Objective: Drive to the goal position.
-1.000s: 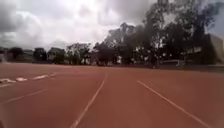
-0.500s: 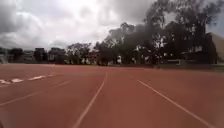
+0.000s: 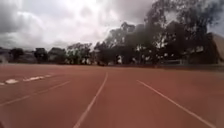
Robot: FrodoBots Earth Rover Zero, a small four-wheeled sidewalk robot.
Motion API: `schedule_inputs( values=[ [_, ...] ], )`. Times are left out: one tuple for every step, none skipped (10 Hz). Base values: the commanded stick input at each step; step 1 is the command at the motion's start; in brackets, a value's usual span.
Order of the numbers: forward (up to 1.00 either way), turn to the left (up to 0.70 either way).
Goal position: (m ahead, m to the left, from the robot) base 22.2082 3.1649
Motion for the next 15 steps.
schedule_inputs(
  values=[
    [0.6,0.0],
    [0.6,0.0],
    [0.6,0.0],
    [0.6,0.0],
    [0.6,0.0],
    [0.6,0.0],
    [0.6,0.0],
    [0.6,0.0],
    [0.6,0.0],
    [0.6,0.0],
    [0.6,0.0],
    [0.6,0.0],
    [0.6,0.0],
    [0.6,0.0],
    [0.6,0.0]
  ],
)
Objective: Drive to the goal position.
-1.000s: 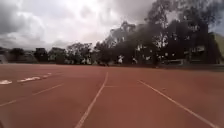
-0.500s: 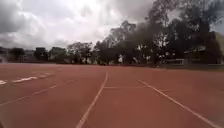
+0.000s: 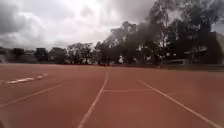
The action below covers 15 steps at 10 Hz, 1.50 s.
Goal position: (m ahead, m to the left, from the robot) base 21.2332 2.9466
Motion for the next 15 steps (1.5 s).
schedule_inputs(
  values=[
    [0.6,0.0],
    [0.6,0.0],
    [0.6,0.0],
    [0.6,0.0],
    [0.6,0.0],
    [0.6,0.0],
    [0.6,0.0],
    [0.6,0.0],
    [0.6,0.0],
    [0.6,0.0],
    [0.6,0.0],
    [0.6,0.0],
    [0.6,0.0],
    [0.6,0.0],
    [0.6,0.0]
  ],
)
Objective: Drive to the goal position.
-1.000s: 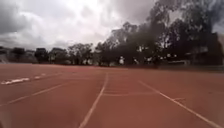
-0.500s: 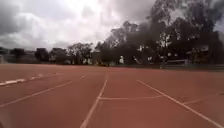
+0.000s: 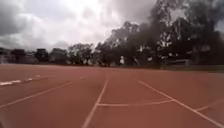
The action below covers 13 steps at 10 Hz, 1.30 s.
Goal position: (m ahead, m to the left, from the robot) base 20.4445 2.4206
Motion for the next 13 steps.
schedule_inputs(
  values=[
    [0.6,0.0],
    [0.6,0.0],
    [0.6,0.0],
    [0.6,0.0],
    [0.6,0.0],
    [0.6,0.0],
    [0.6,0.0],
    [0.6,0.0],
    [0.6,0.0],
    [0.6,0.0],
    [0.6,0.0],
    [0.6,0.0],
    [0.6,0.0]
  ],
)
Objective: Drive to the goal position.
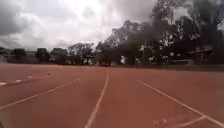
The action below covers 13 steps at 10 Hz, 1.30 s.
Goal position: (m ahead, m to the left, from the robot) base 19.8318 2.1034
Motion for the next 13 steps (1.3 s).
schedule_inputs(
  values=[
    [0.6,0.0],
    [0.6,0.0],
    [0.6,0.0],
    [0.6,0.0],
    [0.6,0.0],
    [0.6,0.0],
    [0.6,0.0],
    [0.6,0.0],
    [0.6,0.0],
    [0.6,0.0],
    [0.6,0.0],
    [0.6,0.0],
    [0.6,0.0]
  ],
)
